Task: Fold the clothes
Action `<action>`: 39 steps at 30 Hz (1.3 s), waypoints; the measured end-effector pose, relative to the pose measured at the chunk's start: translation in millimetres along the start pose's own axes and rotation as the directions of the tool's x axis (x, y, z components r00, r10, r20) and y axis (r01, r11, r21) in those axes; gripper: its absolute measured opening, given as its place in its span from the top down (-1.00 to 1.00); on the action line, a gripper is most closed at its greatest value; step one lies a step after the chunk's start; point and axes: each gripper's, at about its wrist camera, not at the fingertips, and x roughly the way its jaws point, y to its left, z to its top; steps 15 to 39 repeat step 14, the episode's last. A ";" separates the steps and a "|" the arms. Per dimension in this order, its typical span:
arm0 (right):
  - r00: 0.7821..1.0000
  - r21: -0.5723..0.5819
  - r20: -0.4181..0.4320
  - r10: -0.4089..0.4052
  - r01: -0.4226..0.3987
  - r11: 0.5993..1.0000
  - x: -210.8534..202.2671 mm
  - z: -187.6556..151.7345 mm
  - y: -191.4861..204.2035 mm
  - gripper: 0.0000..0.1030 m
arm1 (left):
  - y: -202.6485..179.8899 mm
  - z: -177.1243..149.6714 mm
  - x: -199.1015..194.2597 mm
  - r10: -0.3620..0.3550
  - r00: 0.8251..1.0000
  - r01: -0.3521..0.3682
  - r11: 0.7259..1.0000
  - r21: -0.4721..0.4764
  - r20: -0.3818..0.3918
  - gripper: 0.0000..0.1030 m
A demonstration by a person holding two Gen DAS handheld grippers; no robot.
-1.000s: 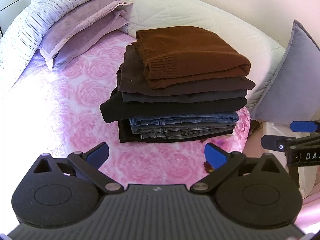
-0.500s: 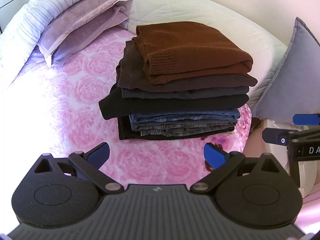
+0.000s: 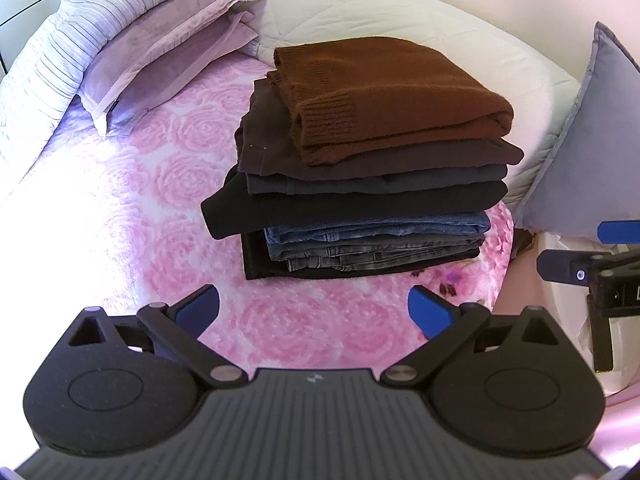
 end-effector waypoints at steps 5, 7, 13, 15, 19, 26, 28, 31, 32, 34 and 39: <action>1.000 0.001 -0.004 0.006 -0.006 1.000 0.5 -1.4 0.0 -0.98 | -2.1 -0.4 0.9 0.006 1.000 -0.006 1.000 0.002 -0.002 -0.93; 1.000 0.000 -0.005 0.008 -0.008 1.000 0.5 -1.6 -0.6 -0.98 | -2.8 -0.7 1.3 0.006 1.000 -0.006 1.000 0.001 -0.003 -0.93; 1.000 -0.003 -0.006 0.005 -0.005 1.000 0.2 -2.3 -2.6 -0.98 | -6.5 -1.6 0.7 0.019 1.000 -0.019 1.000 0.013 0.003 -0.93; 1.000 -0.001 -0.007 0.005 -0.005 1.000 0.1 -2.4 -3.2 -0.98 | -6.9 -2.0 0.2 0.020 1.000 -0.020 1.000 0.010 0.007 -0.93; 1.000 -0.001 -0.007 0.005 -0.005 1.000 0.1 -2.4 -3.2 -0.98 | -6.9 -2.0 0.2 0.020 1.000 -0.020 1.000 0.010 0.007 -0.93; 1.000 -0.001 -0.007 0.005 -0.005 1.000 0.1 -2.4 -3.2 -0.98 | -6.9 -2.0 0.2 0.020 1.000 -0.020 1.000 0.010 0.007 -0.93; 1.000 -0.001 -0.007 0.005 -0.005 1.000 0.1 -2.4 -3.2 -0.98 | -6.9 -2.0 0.2 0.020 1.000 -0.020 1.000 0.010 0.007 -0.93; 1.000 -0.001 -0.007 0.005 -0.005 1.000 0.1 -2.4 -3.2 -0.98 | -6.9 -2.0 0.2 0.020 1.000 -0.020 1.000 0.010 0.007 -0.93; 1.000 -0.001 -0.007 0.005 -0.005 1.000 0.1 -2.4 -3.2 -0.98 | -6.9 -2.0 0.2 0.020 1.000 -0.020 1.000 0.010 0.007 -0.93; 1.000 -0.001 -0.007 0.005 -0.005 1.000 0.1 -2.4 -3.2 -0.98 | -6.9 -2.0 0.2 0.020 1.000 -0.020 1.000 0.010 0.007 -0.93; 1.000 -0.001 -0.007 0.005 -0.005 1.000 0.1 -2.4 -3.2 -0.98 | -6.9 -2.0 0.2 0.020 1.000 -0.020 1.000 0.010 0.007 -0.93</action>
